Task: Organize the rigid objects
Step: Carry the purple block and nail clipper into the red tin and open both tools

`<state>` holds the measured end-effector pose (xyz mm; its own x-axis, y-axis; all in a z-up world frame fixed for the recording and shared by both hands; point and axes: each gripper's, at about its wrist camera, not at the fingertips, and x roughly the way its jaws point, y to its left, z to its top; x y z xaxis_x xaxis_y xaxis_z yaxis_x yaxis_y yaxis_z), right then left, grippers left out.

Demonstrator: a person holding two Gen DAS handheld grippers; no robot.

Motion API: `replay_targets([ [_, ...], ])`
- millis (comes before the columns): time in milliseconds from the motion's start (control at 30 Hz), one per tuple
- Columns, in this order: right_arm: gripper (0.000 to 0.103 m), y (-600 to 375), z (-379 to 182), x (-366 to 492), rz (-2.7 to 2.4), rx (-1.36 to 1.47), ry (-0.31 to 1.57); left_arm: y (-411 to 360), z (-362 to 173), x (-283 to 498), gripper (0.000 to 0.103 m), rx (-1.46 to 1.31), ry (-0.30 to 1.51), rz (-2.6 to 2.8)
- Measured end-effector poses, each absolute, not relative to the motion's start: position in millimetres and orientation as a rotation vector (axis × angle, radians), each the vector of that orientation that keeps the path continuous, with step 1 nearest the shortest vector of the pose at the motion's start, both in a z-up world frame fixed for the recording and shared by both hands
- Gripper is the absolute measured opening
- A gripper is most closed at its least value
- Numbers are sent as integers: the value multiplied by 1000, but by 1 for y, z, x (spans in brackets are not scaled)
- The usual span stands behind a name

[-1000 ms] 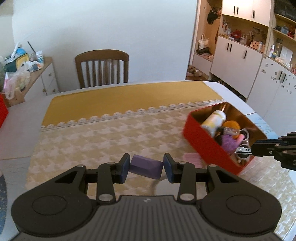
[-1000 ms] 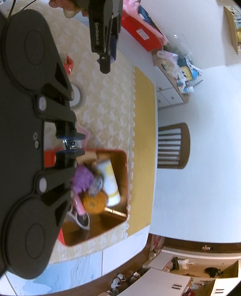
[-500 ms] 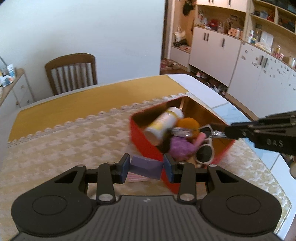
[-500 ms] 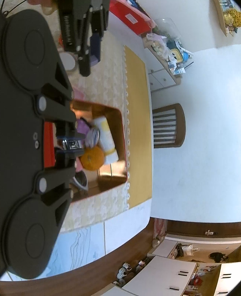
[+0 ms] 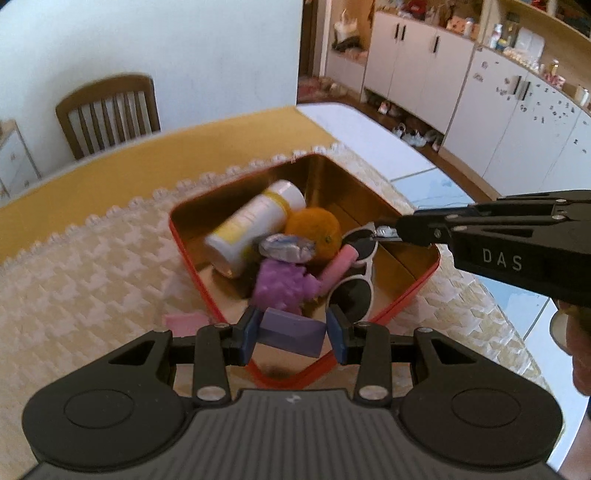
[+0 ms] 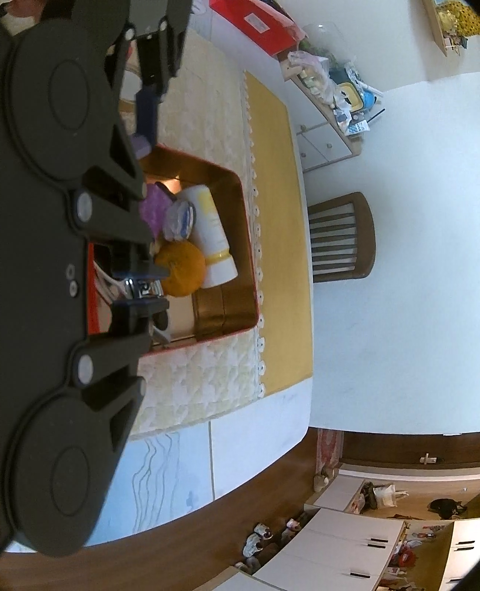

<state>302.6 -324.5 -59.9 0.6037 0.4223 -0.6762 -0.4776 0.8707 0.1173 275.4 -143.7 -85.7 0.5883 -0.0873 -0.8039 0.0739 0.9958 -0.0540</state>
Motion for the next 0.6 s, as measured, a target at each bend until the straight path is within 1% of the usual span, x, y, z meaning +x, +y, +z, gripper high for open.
replay_targets([
  [267,9,-321,-69,316,537,-102,761,-152,-102,297,39,-60,1012,-57],
  [600,9,-318,-91,325,553,-153,810,-152,-118,310,39,-108,1060,-14],
])
